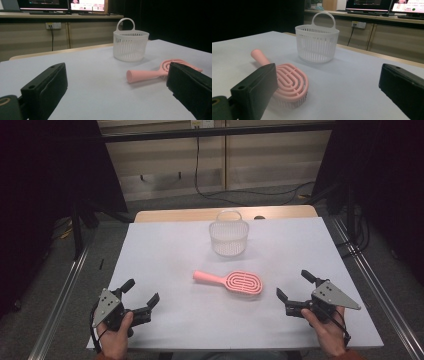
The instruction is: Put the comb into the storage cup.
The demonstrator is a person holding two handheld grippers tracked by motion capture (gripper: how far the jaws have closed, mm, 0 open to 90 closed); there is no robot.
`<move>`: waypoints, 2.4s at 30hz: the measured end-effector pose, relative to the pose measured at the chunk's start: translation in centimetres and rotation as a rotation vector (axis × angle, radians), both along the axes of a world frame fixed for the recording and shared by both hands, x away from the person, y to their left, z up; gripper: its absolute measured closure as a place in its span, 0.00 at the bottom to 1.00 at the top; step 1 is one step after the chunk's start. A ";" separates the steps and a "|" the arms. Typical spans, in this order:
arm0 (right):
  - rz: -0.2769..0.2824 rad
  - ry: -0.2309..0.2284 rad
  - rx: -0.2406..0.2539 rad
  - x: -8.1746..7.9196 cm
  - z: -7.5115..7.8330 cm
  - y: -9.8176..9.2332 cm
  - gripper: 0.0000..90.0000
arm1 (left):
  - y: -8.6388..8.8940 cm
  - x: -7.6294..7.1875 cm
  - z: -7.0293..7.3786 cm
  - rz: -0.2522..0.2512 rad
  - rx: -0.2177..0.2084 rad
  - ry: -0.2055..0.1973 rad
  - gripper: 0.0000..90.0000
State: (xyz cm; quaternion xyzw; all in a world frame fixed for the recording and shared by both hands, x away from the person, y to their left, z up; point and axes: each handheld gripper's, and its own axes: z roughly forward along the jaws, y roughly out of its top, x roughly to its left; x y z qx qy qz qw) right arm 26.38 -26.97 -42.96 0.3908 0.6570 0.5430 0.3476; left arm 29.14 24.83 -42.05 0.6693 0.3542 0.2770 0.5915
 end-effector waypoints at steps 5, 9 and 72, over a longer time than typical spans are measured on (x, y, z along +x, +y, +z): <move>0.019 -0.011 -0.002 0.1 0.1 0.5 0.00 | 0.0 0.1 0.0 0.012 0.005 0.005 0.04; 0.037 -0.015 -0.011 0.2 0.2 1.0 0.00 | -0.1 0.1 -0.1 0.008 0.012 0.006 0.04; 0.133 0.103 -0.005 8.2 2.2 7.2 0.02 | 0.1 0.3 -0.1 -0.002 0.012 0.010 0.03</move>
